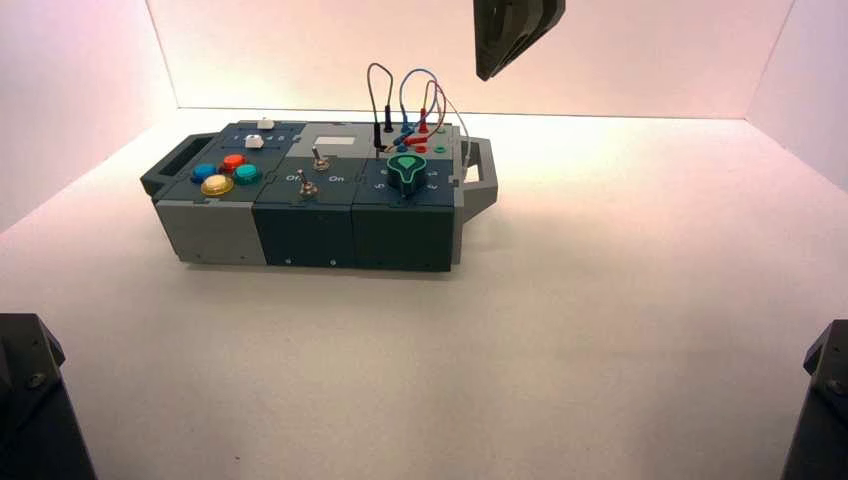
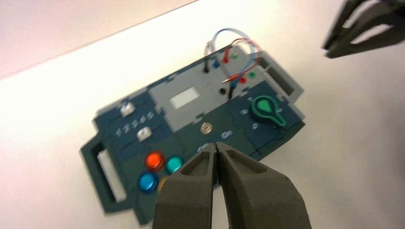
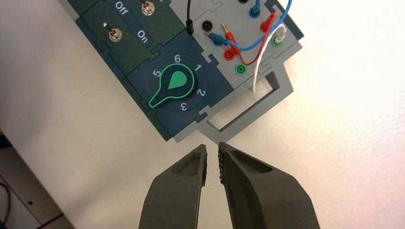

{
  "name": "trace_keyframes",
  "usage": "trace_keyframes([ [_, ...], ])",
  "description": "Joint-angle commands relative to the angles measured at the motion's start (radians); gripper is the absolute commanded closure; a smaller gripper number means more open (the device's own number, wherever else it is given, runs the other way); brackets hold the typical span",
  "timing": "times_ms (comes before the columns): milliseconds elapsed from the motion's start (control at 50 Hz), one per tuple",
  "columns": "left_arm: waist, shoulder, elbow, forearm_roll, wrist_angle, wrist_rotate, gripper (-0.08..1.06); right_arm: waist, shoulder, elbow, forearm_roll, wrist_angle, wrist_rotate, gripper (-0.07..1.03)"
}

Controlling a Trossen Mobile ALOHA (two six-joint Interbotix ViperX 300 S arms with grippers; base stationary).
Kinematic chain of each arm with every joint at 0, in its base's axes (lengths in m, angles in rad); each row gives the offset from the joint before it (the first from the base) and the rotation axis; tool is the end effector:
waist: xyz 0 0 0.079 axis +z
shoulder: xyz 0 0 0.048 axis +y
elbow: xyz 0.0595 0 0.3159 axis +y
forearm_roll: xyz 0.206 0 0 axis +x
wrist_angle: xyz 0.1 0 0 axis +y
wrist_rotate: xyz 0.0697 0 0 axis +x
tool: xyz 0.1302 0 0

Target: Move the box away.

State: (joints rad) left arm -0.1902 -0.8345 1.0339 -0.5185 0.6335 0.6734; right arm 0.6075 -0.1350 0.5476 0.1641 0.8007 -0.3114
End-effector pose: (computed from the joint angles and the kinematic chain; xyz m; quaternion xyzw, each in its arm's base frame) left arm 0.2279 -0.1036 0.1900 0.0888 0.3439 -0.2675 0.8957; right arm 0.2884 0.2290 0.1398 -0.2125 0.5191 0.3446 0.7527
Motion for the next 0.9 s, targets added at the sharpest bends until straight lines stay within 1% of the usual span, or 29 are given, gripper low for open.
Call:
trace_keyframes([
  [20,0.074,0.0,-0.031,0.006,0.046,-0.018,1.0,0.002,-0.029,-0.002,0.005,-0.003,0.028,0.88],
  [120,0.132,0.011,-0.04,0.011,0.104,-0.028,1.0,0.002,-0.031,0.005,0.006,-0.003,0.057,0.92],
  [180,0.147,0.023,-0.044,0.014,0.129,-0.038,1.0,0.002,-0.031,0.006,0.005,-0.006,0.077,0.94],
  [280,0.155,0.054,-0.055,0.02,0.152,-0.069,1.0,0.002,-0.031,0.012,0.005,-0.005,0.112,0.98],
  [360,0.164,0.083,-0.06,0.048,0.158,-0.087,1.0,0.002,-0.031,0.021,0.005,-0.005,0.141,0.99],
  [380,0.167,0.091,-0.06,0.06,0.16,-0.092,1.0,0.002,-0.031,0.025,0.005,-0.005,0.147,0.99],
  [420,0.178,0.106,-0.058,0.095,0.161,-0.107,1.0,0.002,-0.031,0.031,0.005,-0.005,0.153,0.99],
  [440,0.181,0.109,-0.058,0.103,0.161,-0.114,1.0,0.002,-0.031,0.035,0.005,-0.006,0.158,0.99],
  [480,0.193,0.129,-0.058,0.138,0.161,-0.146,1.0,0.002,-0.032,0.041,0.005,-0.006,0.161,0.99],
  [500,0.196,0.133,-0.058,0.147,0.161,-0.158,1.0,0.002,-0.034,0.046,0.005,-0.006,0.163,0.99],
  [520,0.202,0.143,-0.06,0.164,0.161,-0.181,1.0,0.002,-0.034,0.052,0.005,-0.006,0.164,0.99],
  [560,0.215,0.161,-0.063,0.201,0.161,-0.235,1.0,0.002,-0.037,0.06,0.005,-0.008,0.166,0.99],
  [620,0.229,0.19,-0.072,0.255,0.161,-0.333,1.0,0.002,-0.041,0.078,0.005,-0.015,0.17,0.99],
  [640,0.23,0.195,-0.074,0.262,0.161,-0.35,1.0,0.002,-0.044,0.084,0.005,-0.021,0.173,0.99],
  [680,0.235,0.215,-0.081,0.287,0.16,-0.405,1.0,0.002,-0.046,0.095,0.005,-0.035,0.179,0.99],
  [700,0.235,0.219,-0.084,0.293,0.158,-0.416,1.0,0.0,-0.048,0.104,0.005,-0.043,0.186,0.99],
  [720,0.235,0.238,-0.095,0.307,0.156,-0.437,1.0,0.002,-0.049,0.115,0.005,-0.057,0.195,0.99],
  [820,0.235,0.279,-0.115,0.308,0.146,-0.437,1.0,0.002,-0.041,0.144,0.009,-0.089,0.213,0.99],
  [900,0.236,0.313,-0.127,0.307,0.127,-0.454,1.0,0.005,-0.029,0.161,0.012,-0.109,0.215,0.99],
])
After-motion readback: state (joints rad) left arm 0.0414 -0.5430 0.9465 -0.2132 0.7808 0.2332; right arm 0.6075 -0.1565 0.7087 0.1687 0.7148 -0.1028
